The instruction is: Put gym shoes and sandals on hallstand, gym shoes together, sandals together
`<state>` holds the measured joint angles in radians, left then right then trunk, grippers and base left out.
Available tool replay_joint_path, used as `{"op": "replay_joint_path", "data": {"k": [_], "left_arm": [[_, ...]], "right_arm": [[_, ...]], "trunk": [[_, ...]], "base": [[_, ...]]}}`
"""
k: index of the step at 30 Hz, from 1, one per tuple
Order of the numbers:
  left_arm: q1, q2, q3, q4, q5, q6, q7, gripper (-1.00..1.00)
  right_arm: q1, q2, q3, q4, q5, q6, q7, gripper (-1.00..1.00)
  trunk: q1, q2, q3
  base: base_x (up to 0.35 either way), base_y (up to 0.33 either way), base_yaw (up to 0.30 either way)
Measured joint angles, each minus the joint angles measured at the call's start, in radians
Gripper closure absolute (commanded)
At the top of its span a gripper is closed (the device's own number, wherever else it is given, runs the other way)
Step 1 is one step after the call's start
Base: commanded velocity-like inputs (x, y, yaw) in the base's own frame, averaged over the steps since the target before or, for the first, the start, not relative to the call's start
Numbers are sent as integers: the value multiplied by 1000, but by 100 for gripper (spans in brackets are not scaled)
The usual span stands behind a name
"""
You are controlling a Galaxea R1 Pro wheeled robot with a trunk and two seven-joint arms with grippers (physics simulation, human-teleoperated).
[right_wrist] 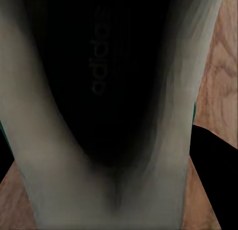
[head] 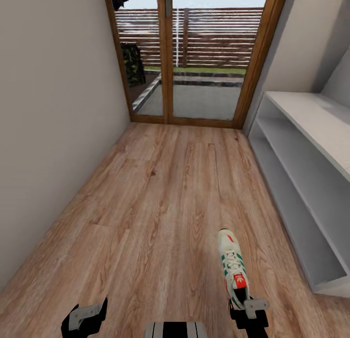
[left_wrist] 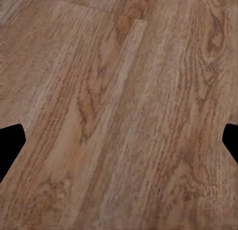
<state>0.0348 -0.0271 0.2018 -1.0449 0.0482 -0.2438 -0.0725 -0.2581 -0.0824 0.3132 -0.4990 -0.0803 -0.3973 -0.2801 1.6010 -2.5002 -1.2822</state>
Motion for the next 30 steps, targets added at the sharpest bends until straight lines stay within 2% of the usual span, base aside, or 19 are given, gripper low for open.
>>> {"op": "replay_joint_path", "data": {"k": [2,3,5,7,12,23,30], "left_arm": [[26,-2,31,29,2,-13,-3,-100],[30,-2,35,44,1,-29,-3,-100],[33,-1,37,77,-1,-65,-4,-100],[33,-1,35,153,-6,-122,-5,-100],[31,-3,29,257,-9,-155,-4,-100],[30,-3,25,290,-8,-166,-4,-100],[30,-2,26,289,-7,-168,-4,-100]], "right_arm": [[4,0,0,27,-7,-1,0,100],[5,0,0,38,-7,-3,1,100],[5,1,1,56,-7,-15,1,100],[6,3,1,81,-13,-47,0,100],[6,6,3,118,-17,-71,1,100],[6,8,3,137,-21,-75,1,100],[6,9,3,141,-22,-75,2,100]], "trunk": [[0,0,2],[0,0,2],[0,0,4],[0,0,4],[0,0,5],[0,0,5],[0,0,5]], "base": [[0,0,-271],[0,0,-274],[0,0,-280],[0,0,-290],[0,0,-294],[-1,1,-298],[-91,165,-300]]}}
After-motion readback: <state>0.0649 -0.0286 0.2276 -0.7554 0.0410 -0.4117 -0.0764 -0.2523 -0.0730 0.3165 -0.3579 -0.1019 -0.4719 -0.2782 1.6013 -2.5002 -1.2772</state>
